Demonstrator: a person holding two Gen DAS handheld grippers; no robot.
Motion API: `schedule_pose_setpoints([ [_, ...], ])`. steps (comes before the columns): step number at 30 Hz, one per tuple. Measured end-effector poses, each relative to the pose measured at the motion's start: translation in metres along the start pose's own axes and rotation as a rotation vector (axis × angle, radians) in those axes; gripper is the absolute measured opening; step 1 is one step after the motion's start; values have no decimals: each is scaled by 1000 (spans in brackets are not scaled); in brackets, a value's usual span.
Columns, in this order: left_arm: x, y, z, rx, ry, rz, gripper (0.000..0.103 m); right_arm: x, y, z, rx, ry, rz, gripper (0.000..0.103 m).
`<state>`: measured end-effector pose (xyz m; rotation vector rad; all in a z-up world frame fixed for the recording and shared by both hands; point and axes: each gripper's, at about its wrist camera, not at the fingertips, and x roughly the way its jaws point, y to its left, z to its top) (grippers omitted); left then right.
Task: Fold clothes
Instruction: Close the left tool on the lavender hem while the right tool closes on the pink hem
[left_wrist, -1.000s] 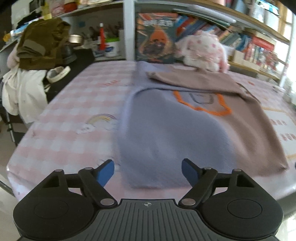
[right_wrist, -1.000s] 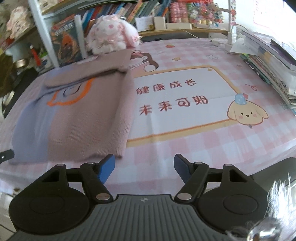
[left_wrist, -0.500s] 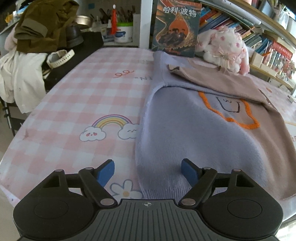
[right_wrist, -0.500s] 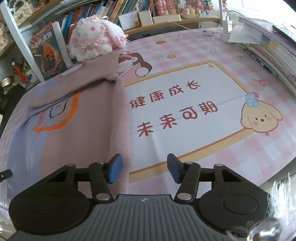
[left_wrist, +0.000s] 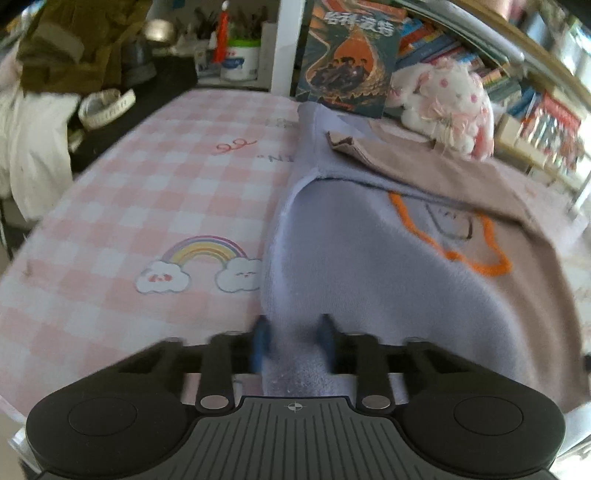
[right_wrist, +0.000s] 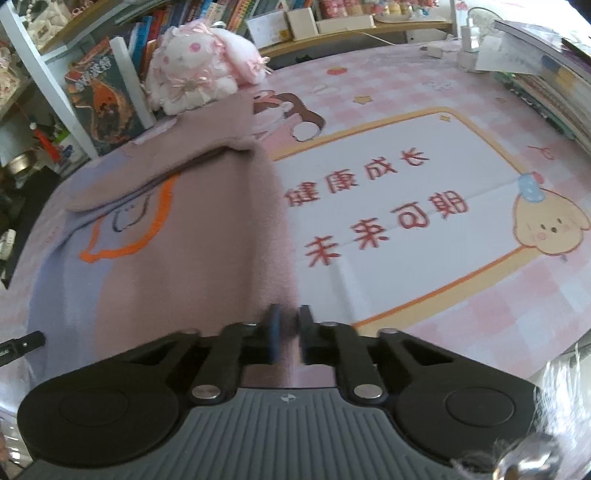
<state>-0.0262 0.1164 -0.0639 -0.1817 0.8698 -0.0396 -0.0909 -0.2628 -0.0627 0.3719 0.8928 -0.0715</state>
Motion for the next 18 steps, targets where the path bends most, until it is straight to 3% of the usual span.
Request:
schedule_pose_setpoints([
  [4,-14,-11,6,35,-72,-76,10,-10,9,4,-10,-55,52,5],
  [7,-9,-12,4,52,-45,-62,11,-16,15,7,-16,-91,100,5],
  [10,-2,-13,3,64,-10,-39,16,-12,20,9,-35,-65,76,5],
  [14,-1,-3,0,14,18,-64,42,-6,13,5,-12,-27,37,13],
  [18,-2,9,-2,-42,45,-92,59,-1,-1,3,44,10,32,15],
])
